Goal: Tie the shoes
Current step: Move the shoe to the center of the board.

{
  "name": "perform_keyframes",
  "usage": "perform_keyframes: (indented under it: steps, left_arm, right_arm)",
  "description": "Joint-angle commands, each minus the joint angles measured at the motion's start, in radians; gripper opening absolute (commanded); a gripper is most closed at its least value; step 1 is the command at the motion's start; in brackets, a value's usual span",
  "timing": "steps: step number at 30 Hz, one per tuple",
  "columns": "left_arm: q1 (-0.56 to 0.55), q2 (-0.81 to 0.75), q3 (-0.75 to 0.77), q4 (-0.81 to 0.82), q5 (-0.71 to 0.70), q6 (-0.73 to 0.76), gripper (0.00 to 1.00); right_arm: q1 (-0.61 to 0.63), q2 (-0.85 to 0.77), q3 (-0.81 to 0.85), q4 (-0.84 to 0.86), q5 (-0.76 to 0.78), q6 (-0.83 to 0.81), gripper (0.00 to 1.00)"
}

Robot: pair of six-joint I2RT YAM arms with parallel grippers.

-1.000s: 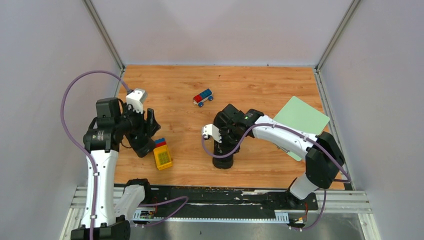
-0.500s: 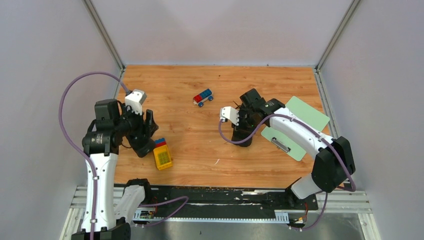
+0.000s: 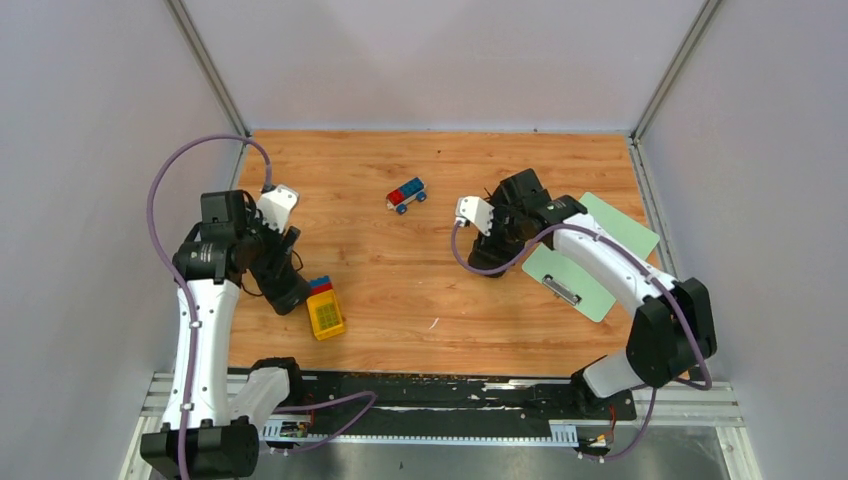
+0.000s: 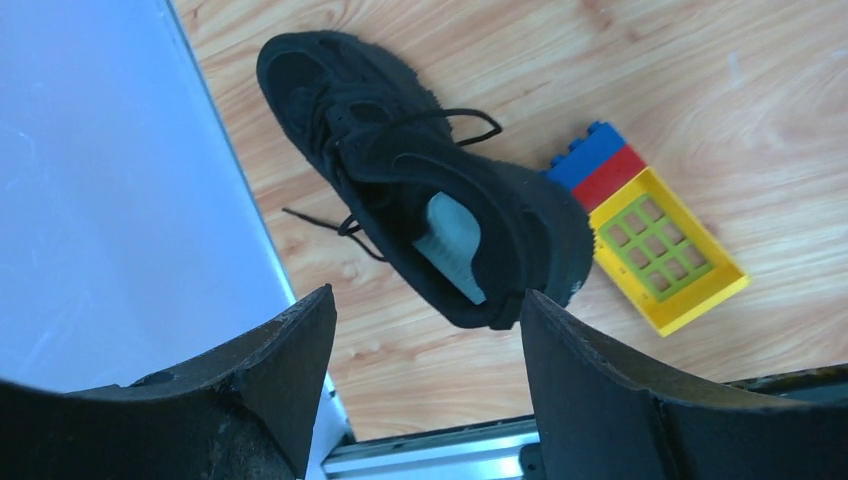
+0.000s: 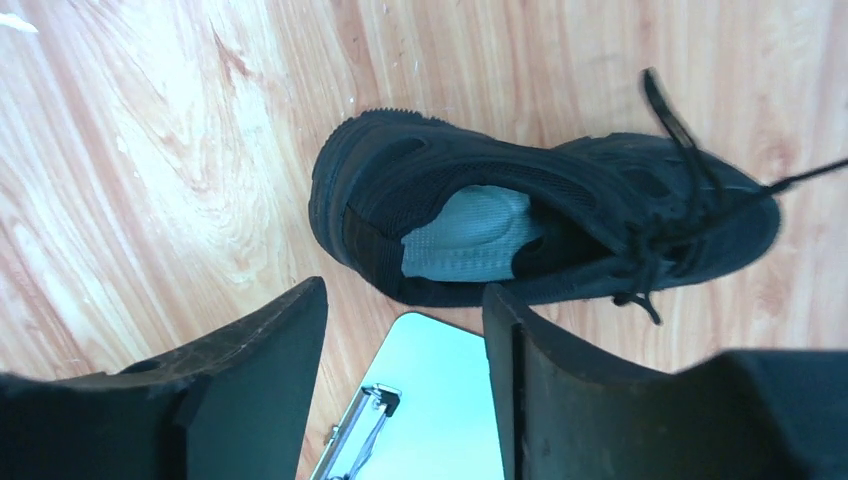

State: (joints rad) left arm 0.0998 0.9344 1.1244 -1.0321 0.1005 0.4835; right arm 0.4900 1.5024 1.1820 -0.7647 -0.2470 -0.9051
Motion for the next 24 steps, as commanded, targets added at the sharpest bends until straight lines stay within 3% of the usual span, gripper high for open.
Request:
perform_keyframes:
  steps: [1,4,8,17,24]
  left_arm:
    - [0.008,0.061,0.01,-0.015,-0.055,0.147,0.75]
    - [0.008,0.149,0.023,-0.022,-0.053,0.184,0.72]
    - [0.008,0.3,0.075,-0.094,-0.042,0.228,0.64]
    - [0.008,0.427,0.048,-0.142,0.018,0.201,0.48]
    - [0.007,0.363,0.085,-0.158,0.003,0.144,0.59]
  right_arm:
    - [-0.008,-0.166,0.027,0.037,-0.096,0.143,0.63]
    - [-0.053,-0.225,0.049,-0.028,-0.214,0.233,0.7]
    - [-0.129,-0.287,0.08,-0.1,-0.322,0.312,0.72]
    - [-0.212,-0.391,0.069,-0.146,-0.331,0.361,0.72]
    - [-0.235,-0.409,0.065,-0.173,-0.331,0.359,0.72]
